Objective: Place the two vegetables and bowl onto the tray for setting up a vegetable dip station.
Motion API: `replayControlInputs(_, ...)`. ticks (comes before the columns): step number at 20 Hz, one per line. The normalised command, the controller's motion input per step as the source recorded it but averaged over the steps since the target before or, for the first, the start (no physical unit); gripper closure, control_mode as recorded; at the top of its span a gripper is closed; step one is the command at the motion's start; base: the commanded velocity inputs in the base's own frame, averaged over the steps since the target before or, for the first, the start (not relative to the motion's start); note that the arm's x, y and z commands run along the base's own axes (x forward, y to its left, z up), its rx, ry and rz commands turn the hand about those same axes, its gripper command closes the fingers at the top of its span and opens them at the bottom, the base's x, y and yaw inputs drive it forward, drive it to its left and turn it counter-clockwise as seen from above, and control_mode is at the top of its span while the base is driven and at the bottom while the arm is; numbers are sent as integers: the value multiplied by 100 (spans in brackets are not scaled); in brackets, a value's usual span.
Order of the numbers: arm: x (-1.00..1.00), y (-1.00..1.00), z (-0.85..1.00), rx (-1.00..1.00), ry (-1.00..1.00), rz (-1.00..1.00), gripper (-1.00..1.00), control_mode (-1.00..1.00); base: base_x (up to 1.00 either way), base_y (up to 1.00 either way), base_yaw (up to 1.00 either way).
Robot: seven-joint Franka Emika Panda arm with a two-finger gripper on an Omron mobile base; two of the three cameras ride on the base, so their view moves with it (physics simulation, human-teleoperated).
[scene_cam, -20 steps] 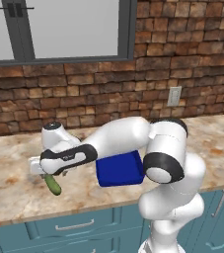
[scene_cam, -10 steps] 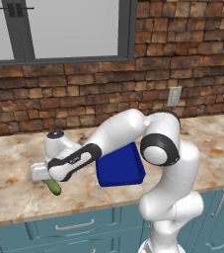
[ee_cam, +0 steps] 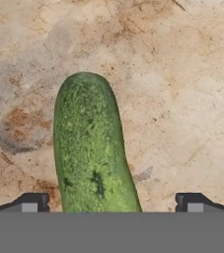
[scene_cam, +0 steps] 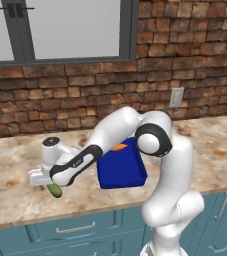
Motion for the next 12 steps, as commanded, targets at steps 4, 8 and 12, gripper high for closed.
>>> replayControlInputs(4,14,14,-3,-1,0,0,100,-100,0,0,0)
replayControlInputs(8,0,0,0,0,0,0,100,-100,0,0,0)
replayControlInputs(12,2,-4,2,0,0,1,100,-100,0,0,0)
